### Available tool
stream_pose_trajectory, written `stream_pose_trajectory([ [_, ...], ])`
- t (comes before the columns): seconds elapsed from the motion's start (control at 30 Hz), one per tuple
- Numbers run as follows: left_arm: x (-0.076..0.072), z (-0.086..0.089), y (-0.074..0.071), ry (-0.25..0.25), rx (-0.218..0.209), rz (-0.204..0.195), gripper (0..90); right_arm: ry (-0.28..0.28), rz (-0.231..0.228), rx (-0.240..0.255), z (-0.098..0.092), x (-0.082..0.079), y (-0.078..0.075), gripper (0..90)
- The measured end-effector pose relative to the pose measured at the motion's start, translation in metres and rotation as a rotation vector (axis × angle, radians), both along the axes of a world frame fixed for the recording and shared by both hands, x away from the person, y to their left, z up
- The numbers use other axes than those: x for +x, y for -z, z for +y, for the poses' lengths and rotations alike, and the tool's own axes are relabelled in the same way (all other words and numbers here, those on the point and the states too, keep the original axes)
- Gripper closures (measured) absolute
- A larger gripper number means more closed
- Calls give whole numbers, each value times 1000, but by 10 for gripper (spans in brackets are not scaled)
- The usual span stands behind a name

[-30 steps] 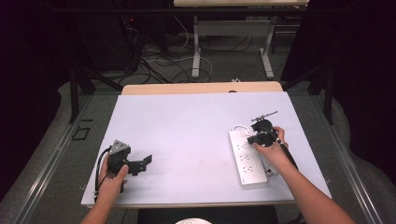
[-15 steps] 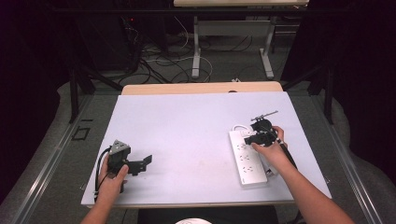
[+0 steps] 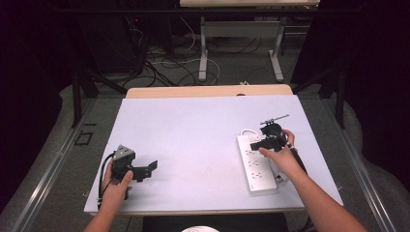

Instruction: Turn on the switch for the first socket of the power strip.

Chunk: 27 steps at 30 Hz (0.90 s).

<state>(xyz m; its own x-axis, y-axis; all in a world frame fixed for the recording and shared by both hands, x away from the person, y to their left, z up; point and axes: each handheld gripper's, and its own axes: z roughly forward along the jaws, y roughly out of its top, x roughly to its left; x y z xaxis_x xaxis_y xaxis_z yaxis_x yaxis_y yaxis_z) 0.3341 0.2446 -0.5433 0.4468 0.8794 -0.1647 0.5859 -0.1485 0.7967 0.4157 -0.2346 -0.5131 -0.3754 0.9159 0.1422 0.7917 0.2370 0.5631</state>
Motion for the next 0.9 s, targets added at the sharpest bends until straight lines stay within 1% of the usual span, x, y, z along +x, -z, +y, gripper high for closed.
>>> stream_pose_trajectory([
  [0.07, 0, 0, 0, -1, 0, 2, 10, -5, 2, 0, -1, 0, 0, 408],
  [0.13, 0, 0, 0, 4, 2, 7, 9, 2, 2, 4, -1, 0, 0, 385],
  [0.27, 0, -1, 0, 1, -1, 1, 9, 3, 3, 6, -1, -1, 0, 326],
  [0.3, 0, -1, 0, 0, -1, 1, 9, 4, 2, 0, -2, -1, 0, 310],
  [0.33, 0, 0, 0, 3, 6, -2, 9, 4, 2, 2, -2, -1, 0, 296],
  [0.37, 0, 0, 0, 2, 4, -1, 9, 6, -1, 11, -2, -1, 0, 282],
  [0.47, 0, 0, 0, 2, 5, 0, 10, 27, -5, -1, -1, -2, -3, 227],
  [0.53, 0, 0, 0, 2, 5, 0, 9, 38, -13, 8, 0, -2, -3, 174],
  [0.57, 0, 0, 0, 2, 5, -1, 10, 28, -14, 11, 0, -2, -4, 152],
  [0.6, 0, 0, 0, 2, 5, -1, 9, 33, -13, 5, 0, -2, -5, 151],
  [0.63, 0, 0, 0, 6, 8, 5, 9, 30, -25, -17, -1, -2, -5, 147],
  [0.67, 0, 0, 0, 3, 1, 7, 9, 18, -32, -11, -2, -2, -5, 134],
  [0.73, 0, 0, 0, 5, 4, 11, 10, 24, -34, -3, -1, -2, -6, 83],
  [0.8, 0, 0, 0, 5, 3, 10, 9, 23, -24, 14, 0, -2, -7, 47],
  [0.83, 0, 0, 0, 5, 3, 10, 10, 13, -27, 4, 0, -2, -7, 24],
  [0.87, 0, 0, 0, 5, 4, 10, 10, 7, -32, 6, 1, -2, -7, 3],
  [0.9, 0, 0, 0, 5, 4, 10, 9, -2, -36, 8, 1, -2, -7, 0],
])
